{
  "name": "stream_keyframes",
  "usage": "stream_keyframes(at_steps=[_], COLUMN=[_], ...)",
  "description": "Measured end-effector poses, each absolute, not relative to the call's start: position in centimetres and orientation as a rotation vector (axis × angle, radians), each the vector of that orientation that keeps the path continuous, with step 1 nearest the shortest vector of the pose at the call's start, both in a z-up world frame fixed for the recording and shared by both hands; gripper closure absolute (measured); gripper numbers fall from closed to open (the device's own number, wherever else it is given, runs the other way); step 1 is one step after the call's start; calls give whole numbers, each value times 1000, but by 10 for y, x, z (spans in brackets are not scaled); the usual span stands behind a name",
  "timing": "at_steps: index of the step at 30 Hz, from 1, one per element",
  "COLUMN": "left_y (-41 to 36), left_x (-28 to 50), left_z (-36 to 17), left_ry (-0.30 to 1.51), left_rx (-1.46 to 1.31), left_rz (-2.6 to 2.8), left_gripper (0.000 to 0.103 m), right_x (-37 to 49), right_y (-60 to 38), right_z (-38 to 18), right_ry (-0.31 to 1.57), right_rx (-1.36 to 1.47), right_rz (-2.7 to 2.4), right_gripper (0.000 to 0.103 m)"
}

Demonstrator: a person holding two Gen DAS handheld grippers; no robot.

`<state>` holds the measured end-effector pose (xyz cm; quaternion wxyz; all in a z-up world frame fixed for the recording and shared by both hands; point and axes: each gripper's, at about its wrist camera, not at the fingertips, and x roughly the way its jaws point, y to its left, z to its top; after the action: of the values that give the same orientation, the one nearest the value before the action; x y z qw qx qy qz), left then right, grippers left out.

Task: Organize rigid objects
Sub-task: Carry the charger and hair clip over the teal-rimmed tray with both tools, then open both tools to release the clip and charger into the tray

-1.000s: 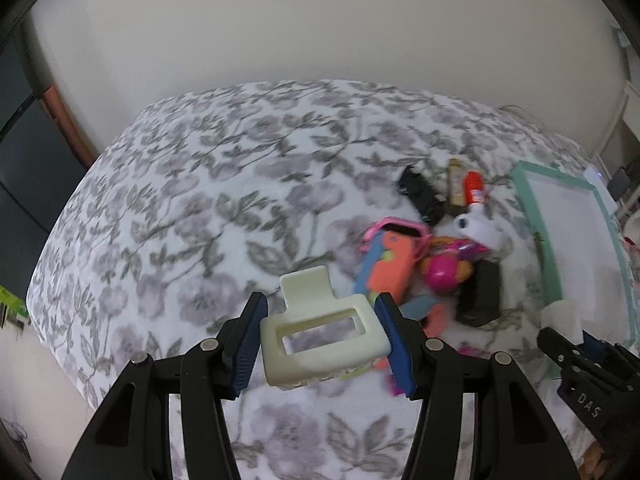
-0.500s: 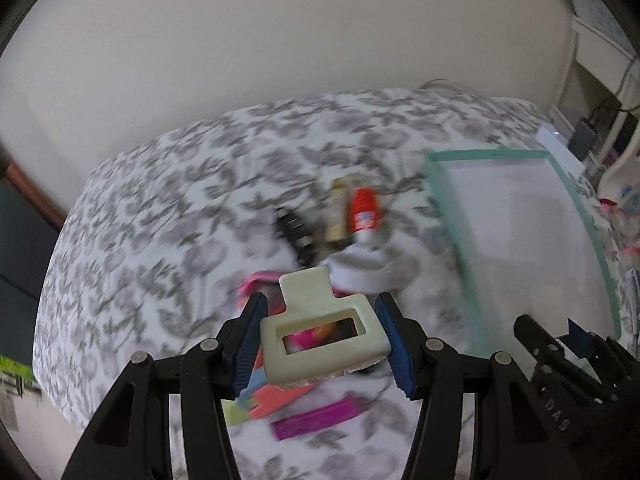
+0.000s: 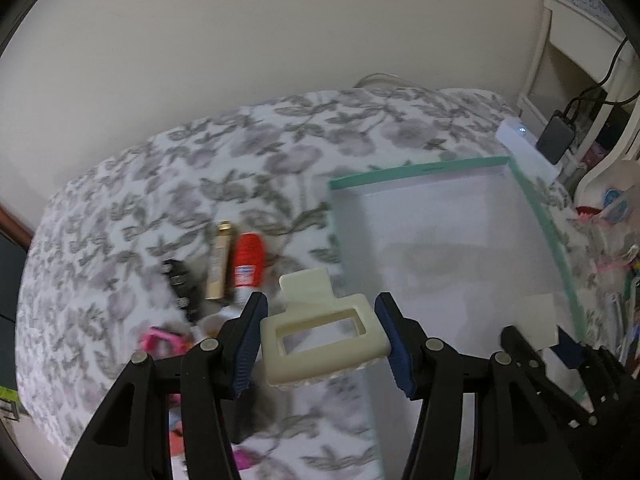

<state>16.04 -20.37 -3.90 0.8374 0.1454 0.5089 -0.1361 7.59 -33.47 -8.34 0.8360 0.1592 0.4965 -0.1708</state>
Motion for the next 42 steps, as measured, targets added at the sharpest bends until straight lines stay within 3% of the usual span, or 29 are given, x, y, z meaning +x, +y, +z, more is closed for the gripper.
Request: stream_keyframes(at_steps=[16, 42], left_y=[-252, -247], left_x=[166, 159], left_z=[-74, -78], left_ry=[1083, 1127], left_rx=[306, 253], left_rz=[-313, -327], left_gripper=[45, 41], right_x=[92, 87], right_y=[-370, -366], right_z=[-105, -107], right_ry=[1083, 1134], right_rx=[361, 351], right_rz=[-387, -376], right_gripper=[57, 56])
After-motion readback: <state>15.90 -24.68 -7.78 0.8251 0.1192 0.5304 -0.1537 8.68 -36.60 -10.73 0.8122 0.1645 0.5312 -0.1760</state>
